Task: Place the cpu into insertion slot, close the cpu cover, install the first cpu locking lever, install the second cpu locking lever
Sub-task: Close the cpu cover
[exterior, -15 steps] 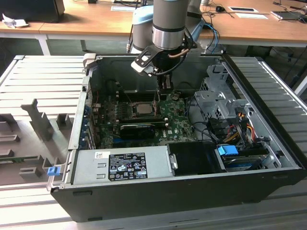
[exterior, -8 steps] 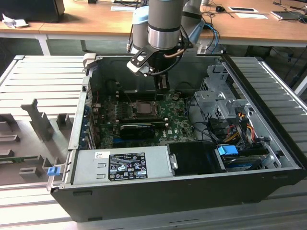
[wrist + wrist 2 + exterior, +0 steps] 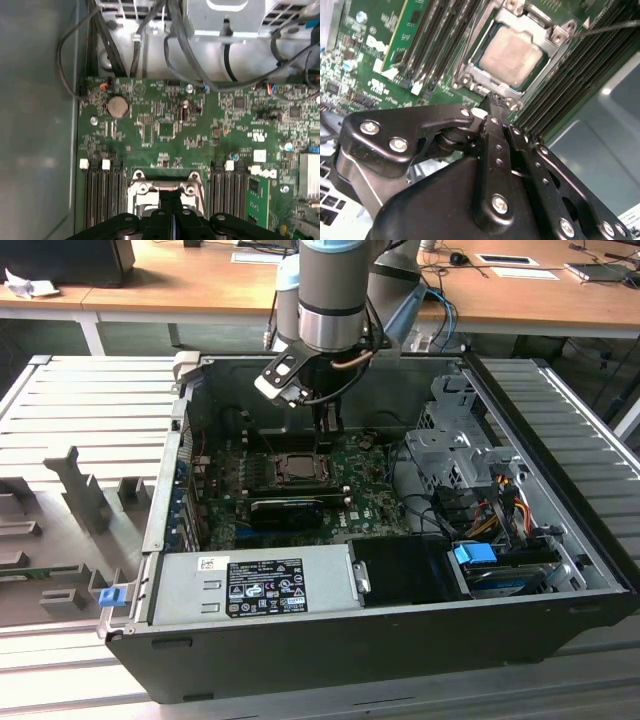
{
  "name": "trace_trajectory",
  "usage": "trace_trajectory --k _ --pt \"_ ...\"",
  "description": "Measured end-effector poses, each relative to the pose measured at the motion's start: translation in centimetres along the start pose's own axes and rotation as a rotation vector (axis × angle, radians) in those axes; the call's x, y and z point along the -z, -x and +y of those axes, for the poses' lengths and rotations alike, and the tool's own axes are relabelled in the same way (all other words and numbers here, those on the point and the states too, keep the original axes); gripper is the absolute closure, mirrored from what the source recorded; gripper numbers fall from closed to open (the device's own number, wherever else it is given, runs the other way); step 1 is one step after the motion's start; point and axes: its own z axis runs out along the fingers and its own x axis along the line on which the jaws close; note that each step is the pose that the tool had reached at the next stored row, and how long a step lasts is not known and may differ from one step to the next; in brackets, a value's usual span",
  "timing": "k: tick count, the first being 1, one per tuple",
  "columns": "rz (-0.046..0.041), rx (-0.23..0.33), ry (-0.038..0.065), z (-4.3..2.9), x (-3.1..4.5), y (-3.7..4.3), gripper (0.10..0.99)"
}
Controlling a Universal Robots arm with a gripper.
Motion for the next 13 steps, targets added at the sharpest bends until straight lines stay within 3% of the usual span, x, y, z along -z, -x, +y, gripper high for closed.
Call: trace_trajectory --k 4,6,13 --pt "0.0003 0.003 -0.010 -1.03 -0.18 -0.03 0.980" --pt "0.0004 0.004 -0.010 -1.54 -0.21 -0.05 0.980" --pt "0.0016 0.004 -0.010 -2.16 -0.30 -0.06 0.980"
